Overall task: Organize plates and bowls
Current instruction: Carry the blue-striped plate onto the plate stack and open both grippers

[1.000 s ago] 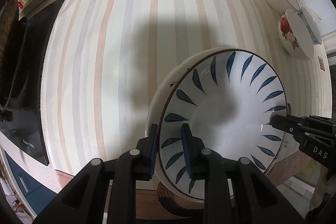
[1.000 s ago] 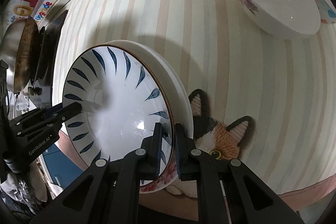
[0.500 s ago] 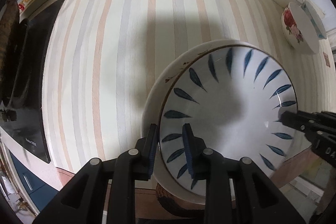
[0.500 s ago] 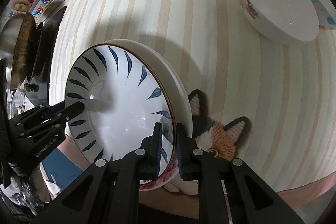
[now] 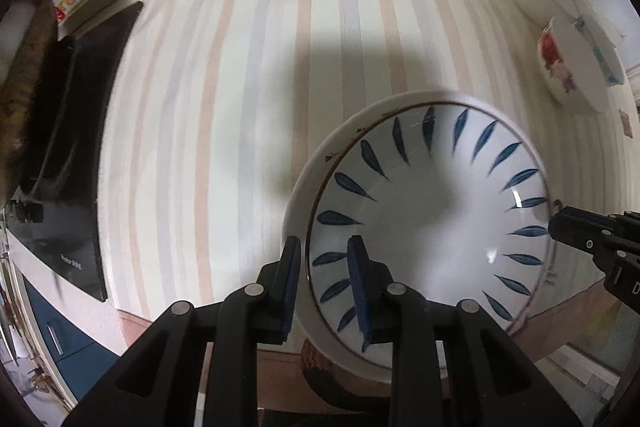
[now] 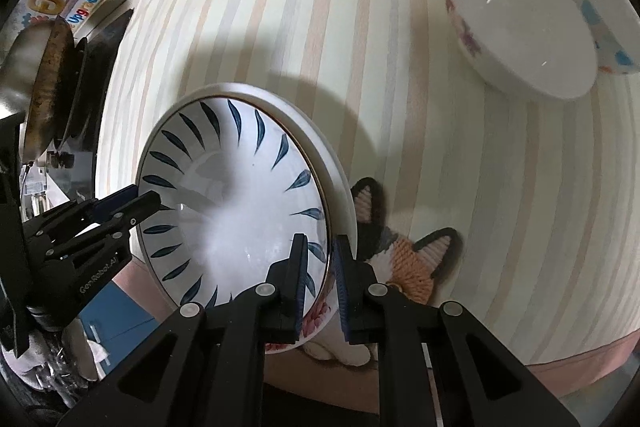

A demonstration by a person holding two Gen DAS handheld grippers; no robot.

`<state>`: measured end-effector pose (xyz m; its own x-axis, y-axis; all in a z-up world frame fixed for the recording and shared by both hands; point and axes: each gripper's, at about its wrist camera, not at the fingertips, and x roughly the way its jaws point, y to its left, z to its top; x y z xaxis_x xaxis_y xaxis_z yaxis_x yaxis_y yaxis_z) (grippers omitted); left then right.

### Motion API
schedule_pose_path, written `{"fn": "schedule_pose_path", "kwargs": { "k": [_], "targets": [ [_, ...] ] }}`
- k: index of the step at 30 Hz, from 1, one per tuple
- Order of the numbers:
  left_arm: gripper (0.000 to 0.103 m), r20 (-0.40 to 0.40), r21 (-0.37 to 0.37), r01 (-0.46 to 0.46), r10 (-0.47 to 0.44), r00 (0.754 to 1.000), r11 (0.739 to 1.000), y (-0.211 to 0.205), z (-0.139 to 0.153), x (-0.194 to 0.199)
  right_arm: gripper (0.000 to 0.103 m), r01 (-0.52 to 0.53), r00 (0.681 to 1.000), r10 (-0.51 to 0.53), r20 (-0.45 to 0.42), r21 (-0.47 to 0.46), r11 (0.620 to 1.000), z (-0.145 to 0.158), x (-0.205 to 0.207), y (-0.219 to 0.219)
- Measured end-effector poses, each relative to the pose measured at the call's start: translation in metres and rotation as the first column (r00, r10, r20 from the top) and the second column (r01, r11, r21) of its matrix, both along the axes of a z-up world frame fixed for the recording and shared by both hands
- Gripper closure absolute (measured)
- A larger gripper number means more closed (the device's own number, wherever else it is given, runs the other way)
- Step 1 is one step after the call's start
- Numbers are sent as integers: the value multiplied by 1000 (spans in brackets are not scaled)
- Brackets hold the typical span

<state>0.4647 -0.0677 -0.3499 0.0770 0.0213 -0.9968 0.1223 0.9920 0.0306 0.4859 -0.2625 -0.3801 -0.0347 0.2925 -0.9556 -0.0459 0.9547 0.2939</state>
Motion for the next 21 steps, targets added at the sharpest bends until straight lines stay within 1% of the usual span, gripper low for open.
{"fn": "schedule_pose_path", "kwargs": {
  "k": [4, 6, 7, 9, 11, 12, 14, 15, 16, 17, 18, 19, 20, 21],
  "targets": [
    [81, 54, -14, 0, 1, 999, 1000, 3, 31, -14, 87, 10, 999, -11, 42, 10, 1000, 24, -12, 2],
    [81, 81, -26, -6, 8, 997, 1000, 7, 47, -23, 86, 16, 996, -17, 86, 9, 1000, 44, -23, 6],
    [81, 96, -34, -9, 13, 995, 999, 9, 56, -29, 85, 19, 995, -20, 99, 11, 1000, 50, -27, 7],
    [80, 120, -53, -12, 19, 993, 999, 11, 72, -37, 77, 38, 989, -39, 141, 11, 999, 69, -41, 9],
    [80, 140, -65, -3, 13, 990, 998, 15, 84, -48, 67, 53, 985, -54, 166, 12, 999, 83, -52, 9],
    [79, 153, -71, 3, 8, 988, 997, 17, 91, -54, 65, 64, 980, -66, 187, 18, 998, 94, -62, 10],
    [73, 179, -83, 15, 0, 984, 996, 20, 102, -65, 57, 72, 974, -74, 213, 17, 997, 109, -73, 13],
    [72, 192, -91, 19, -1, 981, 996, 20, 111, -76, 55, 72, 970, -73, 232, 12, 997, 119, -83, 17],
    [70, 202, -93, 26, -6, 979, 995, 20, 116, -82, 49, 72, 967, -72, 244, 10, 997, 125, -89, 20],
    [65, 211, -95, 31, -10, 977, 995, 21, 121, -88, 42, 69, 964, -69, 255, 8, 998, 131, -96, 23],
    [56, 222, -94, 40, -19, 975, 995, 23, 126, -94, 39, 67, 961, -67, 269, 10, 998, 139, -105, 27],
    [49, 229, -92, 48, -26, 973, 995, 24, 129, -100, 34, 66, 958, -67, 278, 12, 998, 143, -112, 28],
    [35, 236, -93, 54, -31, 971, 994, 24, 133, -105, 29, 65, 955, -66, 290, 13, 998, 149, -120, 31],
    [24, 249, -94, 60, -35, 968, 994, 25, 138, -111, 27, 63, 949, -63, 308, 9, 998, 157, -129, 35]
  ]
}}
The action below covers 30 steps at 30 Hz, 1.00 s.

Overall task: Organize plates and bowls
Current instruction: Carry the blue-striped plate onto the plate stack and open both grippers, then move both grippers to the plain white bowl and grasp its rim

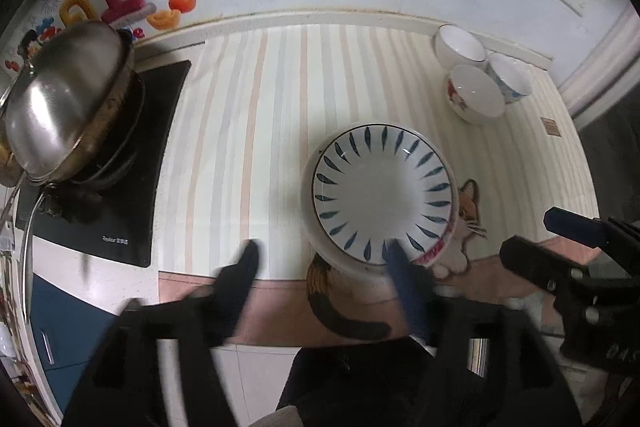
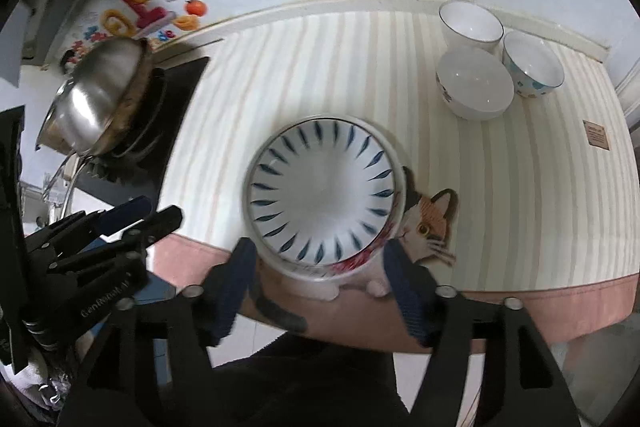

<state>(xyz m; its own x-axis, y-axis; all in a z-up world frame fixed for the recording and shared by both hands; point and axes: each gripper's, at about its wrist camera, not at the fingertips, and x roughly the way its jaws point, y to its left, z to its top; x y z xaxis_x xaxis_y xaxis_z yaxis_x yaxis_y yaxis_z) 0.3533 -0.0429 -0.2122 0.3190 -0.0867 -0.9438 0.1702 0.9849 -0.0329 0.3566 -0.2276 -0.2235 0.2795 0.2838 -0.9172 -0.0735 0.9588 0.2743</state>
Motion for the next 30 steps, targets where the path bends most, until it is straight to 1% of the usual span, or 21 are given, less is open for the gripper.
{"fn": "schedule_pose_path", "kwargs": {
  "k": [2, 5, 9, 12, 14, 17, 19, 23, 26, 28, 30],
  "targets": [
    [21, 26, 1, 0, 0, 1000, 1000, 2, 8, -11, 18, 5, 1000, -5, 21, -9, 1000, 11, -13, 4],
    [17, 42, -5, 3, -2, 999, 1000, 5, 16, -24, 13, 20, 999, -18, 46, -29, 999, 25, -30, 10],
    [17, 61, -11, 2, -1, 998, 1000, 6, 24, -36, 11, 33, 997, -31, 64, -30, 999, 37, -51, 13],
    [16, 60, -17, -3, 4, 998, 1000, 5, 27, -40, 10, 42, 996, -40, 76, -27, 999, 42, -59, 9],
    [17, 58, -23, -9, 10, 998, 1000, 2, 29, -40, 10, 47, 996, -45, 73, -24, 999, 42, -60, 3],
    [16, 61, -34, -15, 17, 998, 999, -6, 31, -34, 9, 68, 995, -69, 66, 15, 998, 39, -56, -16],
    [16, 66, -42, -25, 28, 997, 999, -16, 31, -24, 9, 85, 994, -88, 65, 42, 995, 36, -48, -30],
    [17, 88, -44, -41, 45, 995, 998, -43, 28, 9, 9, 129, 988, -138, 72, 109, 986, 26, -19, -78],
    [17, 101, -44, -52, 56, 993, 998, -71, 20, 47, 9, 163, 983, -172, 60, 138, 977, 14, 15, -119],
    [17, 79, -54, -53, 57, 995, 997, -94, 9, 82, 9, 186, 979, -195, 51, 140, 972, 3, 39, -143],
    [17, 43, -61, -56, 58, 997, 997, -113, -6, 112, 9, 204, 977, -210, 27, 151, 967, -14, 69, -171]
  ]
}}
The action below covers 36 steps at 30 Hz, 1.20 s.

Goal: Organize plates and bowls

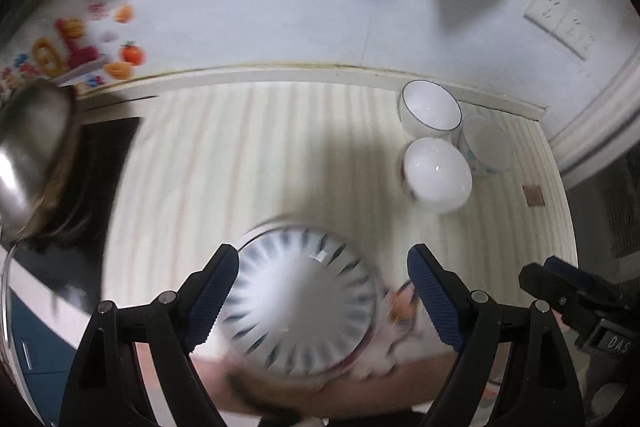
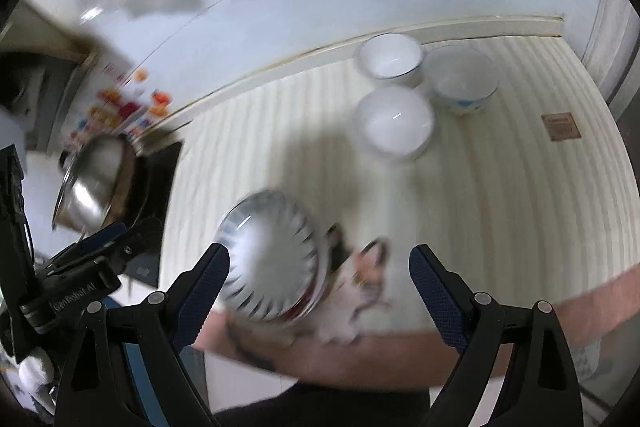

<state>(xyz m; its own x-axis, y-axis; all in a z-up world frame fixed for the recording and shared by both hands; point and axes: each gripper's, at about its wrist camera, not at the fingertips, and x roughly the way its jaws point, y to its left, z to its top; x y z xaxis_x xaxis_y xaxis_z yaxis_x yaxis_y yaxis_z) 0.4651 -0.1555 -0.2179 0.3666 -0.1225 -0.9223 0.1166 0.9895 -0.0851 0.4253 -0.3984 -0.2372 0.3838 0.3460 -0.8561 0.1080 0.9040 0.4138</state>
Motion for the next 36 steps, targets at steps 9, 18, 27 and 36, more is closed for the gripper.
{"fn": "schedule_pose_path", "kwargs": {
  "k": [9, 18, 27, 36],
  "targets": [
    [44, -215, -66, -5, -9, 977, 998, -72, -92, 110, 17, 35, 987, -16, -159, 114, 993, -104, 113, -78],
    [81, -352, -40, 62, -72, 933, 997, -117, -163, 148, 65, 16, 970, 15, -241, 127, 992, -169, 156, -83],
    [90, -321, -10, 135, -131, 938, 991, -139, -164, 138, 87, -7, 973, 17, -232, 45, 999, -173, 160, -74],
    [90, -299, -77, 143, -159, 941, 987, -126, -130, 95, 87, -34, 975, 46, -218, 61, 998, -145, 132, -74]
  ]
}}
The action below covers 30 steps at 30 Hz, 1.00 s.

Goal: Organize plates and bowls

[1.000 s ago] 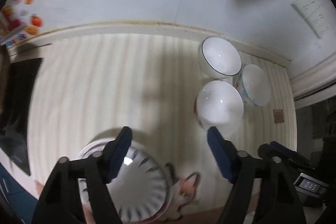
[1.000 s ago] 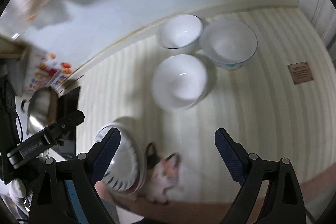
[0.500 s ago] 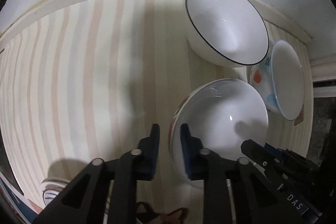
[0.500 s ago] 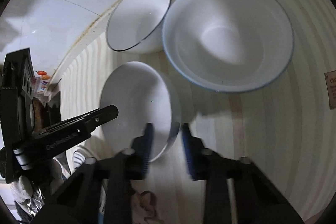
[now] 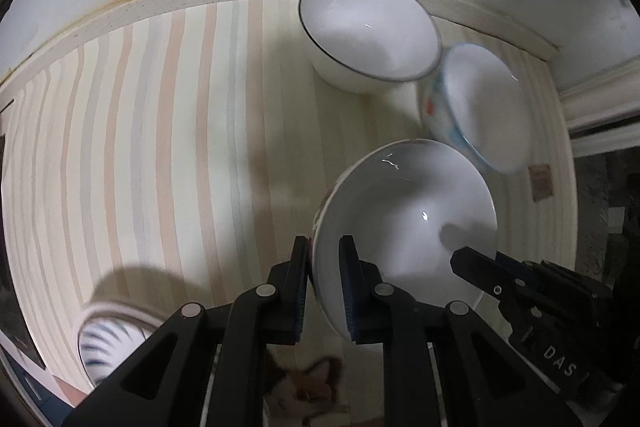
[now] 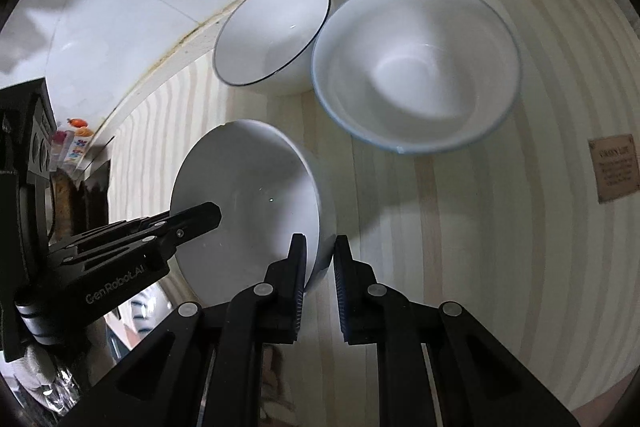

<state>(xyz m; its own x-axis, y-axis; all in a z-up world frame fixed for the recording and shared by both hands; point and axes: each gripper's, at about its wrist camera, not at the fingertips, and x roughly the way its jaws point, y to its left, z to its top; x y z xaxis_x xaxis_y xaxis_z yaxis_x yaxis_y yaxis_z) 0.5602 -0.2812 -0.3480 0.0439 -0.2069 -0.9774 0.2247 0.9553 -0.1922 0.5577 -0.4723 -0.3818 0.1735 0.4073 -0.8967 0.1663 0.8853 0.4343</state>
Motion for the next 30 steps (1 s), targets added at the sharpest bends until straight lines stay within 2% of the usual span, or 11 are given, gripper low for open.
{"fn": "schedule_pose_path", "kwargs": {
  "k": [7, 11, 20, 30],
  "targets": [
    [90, -5, -31, 28, -28, 1000, 999, 19, 15, -44, 87, -20, 1000, 20, -7, 12, 1000, 20, -49, -2],
    [90, -19, -33, 36, -37, 999, 999, 24, 11, -61, 88, -32, 999, 33, -22, 16, 999, 22, -74, 1],
    [90, -65, -16, 62, -63, 996, 998, 21, -13, -86, 87, -32, 998, 32, -60, 2, 999, 8, -107, 1],
    [90, -105, 7, 113, -112, 988, 994, -8, -43, -94, 87, -4, 994, 3, -109, -13, 1000, -16, -116, -13]
  ]
}}
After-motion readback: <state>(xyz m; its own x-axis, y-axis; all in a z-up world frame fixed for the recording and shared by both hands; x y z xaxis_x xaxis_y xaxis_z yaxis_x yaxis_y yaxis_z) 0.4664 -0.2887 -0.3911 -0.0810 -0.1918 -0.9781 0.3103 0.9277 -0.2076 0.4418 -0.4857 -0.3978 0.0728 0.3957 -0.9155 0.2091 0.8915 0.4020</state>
